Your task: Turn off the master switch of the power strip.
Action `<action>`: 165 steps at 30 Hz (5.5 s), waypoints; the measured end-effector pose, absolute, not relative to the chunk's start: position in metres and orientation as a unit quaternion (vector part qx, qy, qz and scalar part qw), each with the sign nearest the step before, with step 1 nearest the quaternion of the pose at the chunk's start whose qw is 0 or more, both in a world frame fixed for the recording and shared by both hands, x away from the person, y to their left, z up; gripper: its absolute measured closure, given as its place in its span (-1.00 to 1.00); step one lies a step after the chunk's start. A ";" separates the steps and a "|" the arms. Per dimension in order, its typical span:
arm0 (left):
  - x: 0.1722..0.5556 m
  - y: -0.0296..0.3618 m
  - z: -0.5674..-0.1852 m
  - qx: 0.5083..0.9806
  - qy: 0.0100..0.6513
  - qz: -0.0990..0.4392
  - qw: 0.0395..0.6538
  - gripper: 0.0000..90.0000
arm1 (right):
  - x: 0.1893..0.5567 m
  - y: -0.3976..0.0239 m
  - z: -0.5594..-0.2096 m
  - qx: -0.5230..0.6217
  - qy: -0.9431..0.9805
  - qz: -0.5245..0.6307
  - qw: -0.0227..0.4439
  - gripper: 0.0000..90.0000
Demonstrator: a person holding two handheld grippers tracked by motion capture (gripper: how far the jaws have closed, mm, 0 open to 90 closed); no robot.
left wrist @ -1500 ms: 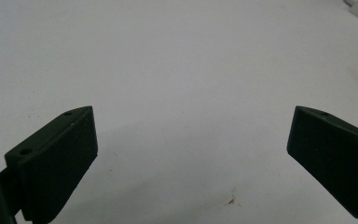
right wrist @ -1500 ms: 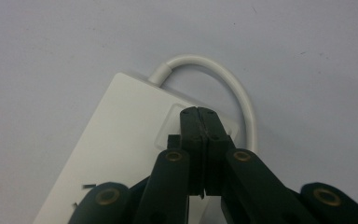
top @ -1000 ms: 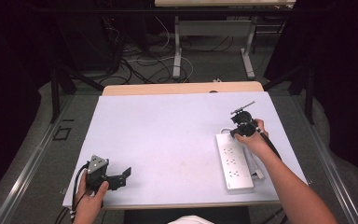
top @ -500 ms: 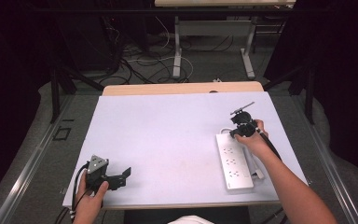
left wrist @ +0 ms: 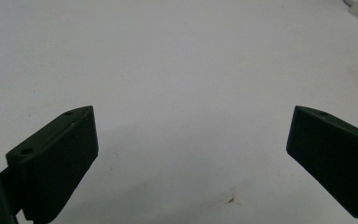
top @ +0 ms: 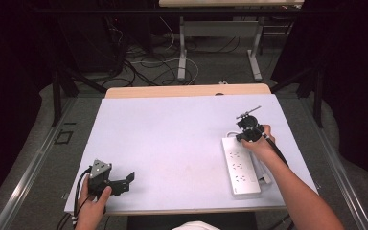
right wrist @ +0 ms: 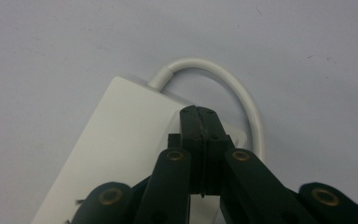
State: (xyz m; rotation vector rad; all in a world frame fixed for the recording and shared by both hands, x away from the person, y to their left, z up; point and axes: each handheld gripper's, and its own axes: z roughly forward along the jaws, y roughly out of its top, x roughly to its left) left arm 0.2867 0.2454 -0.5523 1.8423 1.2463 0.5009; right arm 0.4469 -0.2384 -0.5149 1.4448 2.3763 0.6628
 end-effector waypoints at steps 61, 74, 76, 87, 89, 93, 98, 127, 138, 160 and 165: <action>0.287 0.244 -0.553 0.732 0.499 0.198 0.420 -0.95 | 0.439 -0.233 -0.498 0.521 0.802 0.263 0.128 -0.66; 0.287 0.244 -0.552 0.731 0.499 0.195 0.422 -0.95 | 0.435 -0.223 -0.489 0.508 0.806 0.256 0.166 -1.00; 0.287 0.244 -0.552 0.731 0.499 0.196 0.422 -0.95 | 0.435 -0.222 -0.488 0.506 0.807 0.256 0.164 -1.00; 0.288 0.244 -0.553 0.731 0.500 0.195 0.422 -0.95 | 0.431 -0.222 -0.484 0.503 0.806 0.265 0.163 -1.00; 0.288 0.244 -0.553 0.731 0.500 0.195 0.422 -0.95 | 0.431 -0.222 -0.483 0.502 0.806 0.268 0.163 -1.00; 0.288 0.244 -0.553 0.730 0.500 0.195 0.423 -0.95 | 0.430 -0.224 -0.480 0.500 0.806 0.271 0.163 -1.00; 0.288 0.245 -0.552 0.731 0.500 0.195 0.422 -0.95 | 0.428 -0.226 -0.477 0.499 0.803 0.278 0.167 -1.00; 0.287 0.245 -0.552 0.729 0.503 0.197 0.422 -0.95 | 0.366 -0.259 -0.461 0.484 0.782 0.343 0.192 -1.00; 0.287 0.247 -0.551 0.724 0.504 0.200 0.426 -0.95 | 0.333 -0.276 -0.474 0.483 0.763 0.372 0.214 -1.00; 0.287 0.246 -0.551 0.722 0.506 0.199 0.428 -0.95 | 0.289 -0.326 -0.514 0.514 0.715 0.407 0.245 -1.00; 0.287 0.246 -0.551 0.724 0.504 0.200 0.426 -0.95 | 0.285 -0.332 -0.524 0.522 0.705 0.413 0.243 -1.00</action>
